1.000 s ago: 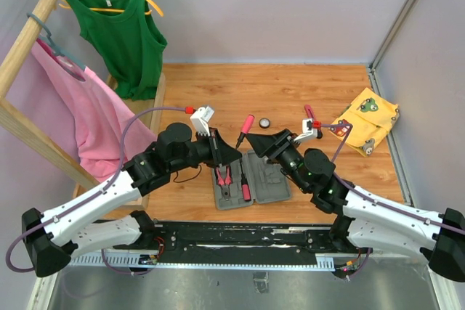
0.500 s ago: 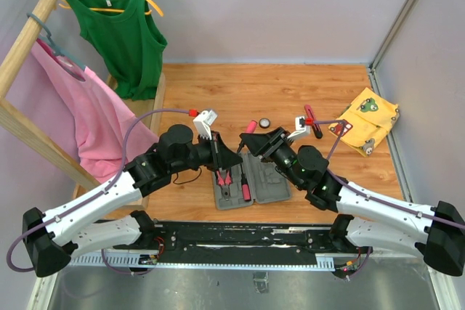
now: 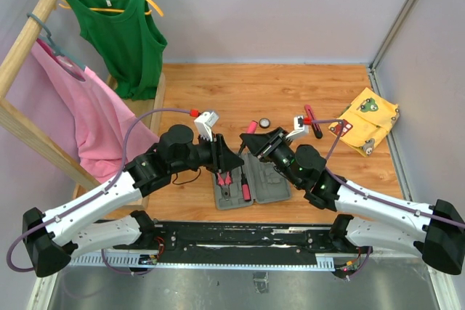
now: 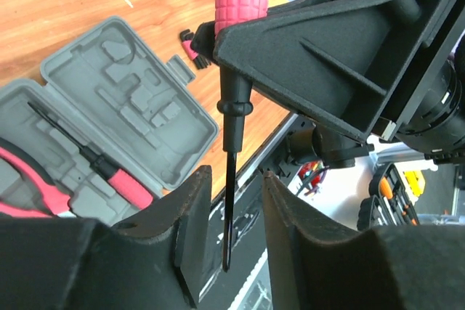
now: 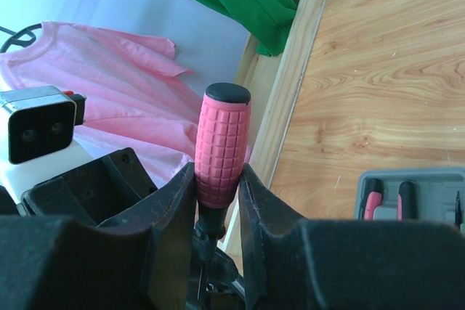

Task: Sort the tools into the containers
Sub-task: Pick up the screwdriver from the center of the board.

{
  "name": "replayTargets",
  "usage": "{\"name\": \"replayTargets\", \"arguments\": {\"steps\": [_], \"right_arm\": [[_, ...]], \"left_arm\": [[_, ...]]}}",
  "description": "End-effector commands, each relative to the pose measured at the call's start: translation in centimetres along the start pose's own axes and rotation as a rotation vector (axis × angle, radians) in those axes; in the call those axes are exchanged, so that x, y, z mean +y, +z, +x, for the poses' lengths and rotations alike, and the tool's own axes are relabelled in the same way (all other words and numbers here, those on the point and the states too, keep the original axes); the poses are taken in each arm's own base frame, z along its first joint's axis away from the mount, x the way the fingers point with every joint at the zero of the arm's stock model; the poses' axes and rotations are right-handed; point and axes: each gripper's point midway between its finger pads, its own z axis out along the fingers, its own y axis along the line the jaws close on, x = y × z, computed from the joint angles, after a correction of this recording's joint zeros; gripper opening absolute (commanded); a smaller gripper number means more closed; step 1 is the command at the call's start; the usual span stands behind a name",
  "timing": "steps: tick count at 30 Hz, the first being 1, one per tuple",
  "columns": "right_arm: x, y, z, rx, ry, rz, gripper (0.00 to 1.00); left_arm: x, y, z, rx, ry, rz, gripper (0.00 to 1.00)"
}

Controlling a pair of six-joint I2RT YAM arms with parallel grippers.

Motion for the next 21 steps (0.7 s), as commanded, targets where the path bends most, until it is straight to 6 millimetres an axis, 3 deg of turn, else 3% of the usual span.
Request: {"name": "replayTargets", "arguments": {"steps": [1,6,13,21], "right_arm": [[0.9,-0.2,-1.3,-0.046,-0.031,0.001,0.06],[-0.5,-0.8,-2.0,-0.064,-0.115,0.063,0.04],[-4.1,-2.2,-3.9,-0.093,-0.323,0.253,0.03],[-6.9,-4.0,-4.4,-0.001,-0.565,0.394,0.06]], "left_arm": [[-0.4,-0.6,-1.2,-0.023,0.038,-0.009,0.44],[0.4,-0.9,-2.0,-0.037,0.069,-0.08,0.61],[1.2,-0.6,-4.2,-0.045,0.173,-0.176,0.64],[4.1,-0.1,-7.0,-0.065,0.188,-0.29,0.64]]}}
